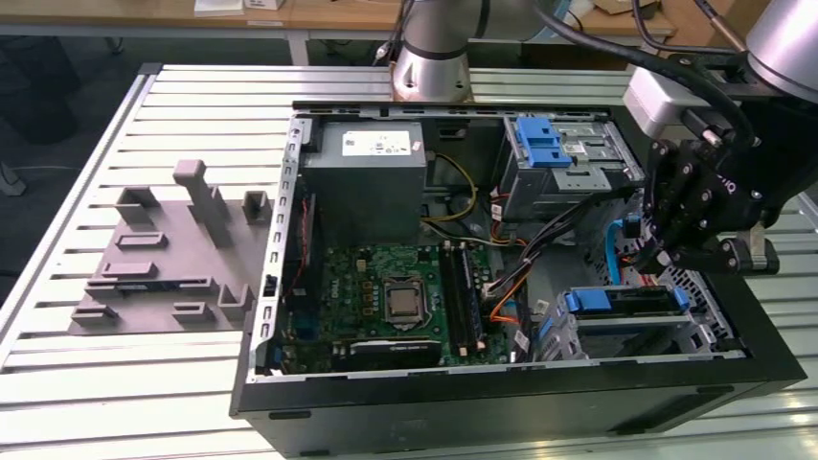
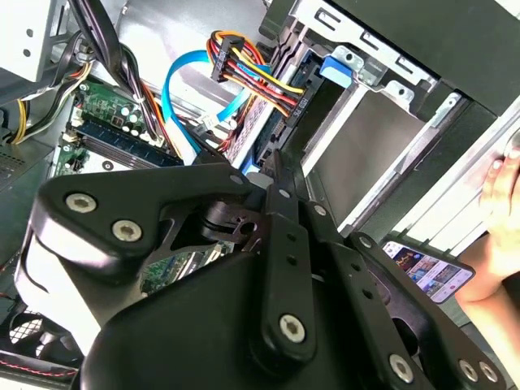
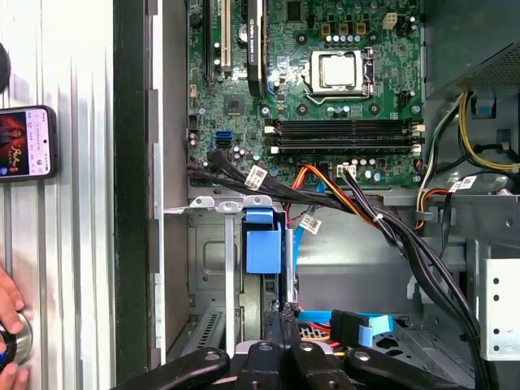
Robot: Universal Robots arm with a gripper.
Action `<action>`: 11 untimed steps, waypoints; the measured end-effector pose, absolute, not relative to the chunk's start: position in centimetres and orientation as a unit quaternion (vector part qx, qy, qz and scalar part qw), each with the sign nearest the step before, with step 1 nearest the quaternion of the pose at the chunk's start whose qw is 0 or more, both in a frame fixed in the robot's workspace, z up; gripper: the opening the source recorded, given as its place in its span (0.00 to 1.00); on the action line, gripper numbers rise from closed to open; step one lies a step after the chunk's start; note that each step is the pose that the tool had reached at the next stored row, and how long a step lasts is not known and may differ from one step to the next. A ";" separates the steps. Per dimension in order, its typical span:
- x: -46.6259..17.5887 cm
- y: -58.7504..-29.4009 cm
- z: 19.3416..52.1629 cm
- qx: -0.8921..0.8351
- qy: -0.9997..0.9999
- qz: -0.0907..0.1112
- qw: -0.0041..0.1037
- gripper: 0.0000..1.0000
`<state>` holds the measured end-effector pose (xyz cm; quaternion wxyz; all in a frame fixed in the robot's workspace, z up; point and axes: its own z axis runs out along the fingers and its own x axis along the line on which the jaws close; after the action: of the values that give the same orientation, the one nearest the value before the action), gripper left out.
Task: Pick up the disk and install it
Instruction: 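Insert the second disk wire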
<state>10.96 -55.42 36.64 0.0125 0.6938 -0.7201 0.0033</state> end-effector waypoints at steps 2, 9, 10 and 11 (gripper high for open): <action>11.0 -55.4 36.6 0.694 -0.720 0.003 0.012 0.11; 11.0 -55.4 36.8 0.694 -0.720 0.004 0.013 0.11; 11.0 -55.4 36.9 0.694 -0.720 0.003 0.013 0.11; 11.0 -55.4 37.0 0.694 -0.720 0.003 0.013 0.11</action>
<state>10.95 -55.42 37.01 0.0125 0.6939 -0.7200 0.0034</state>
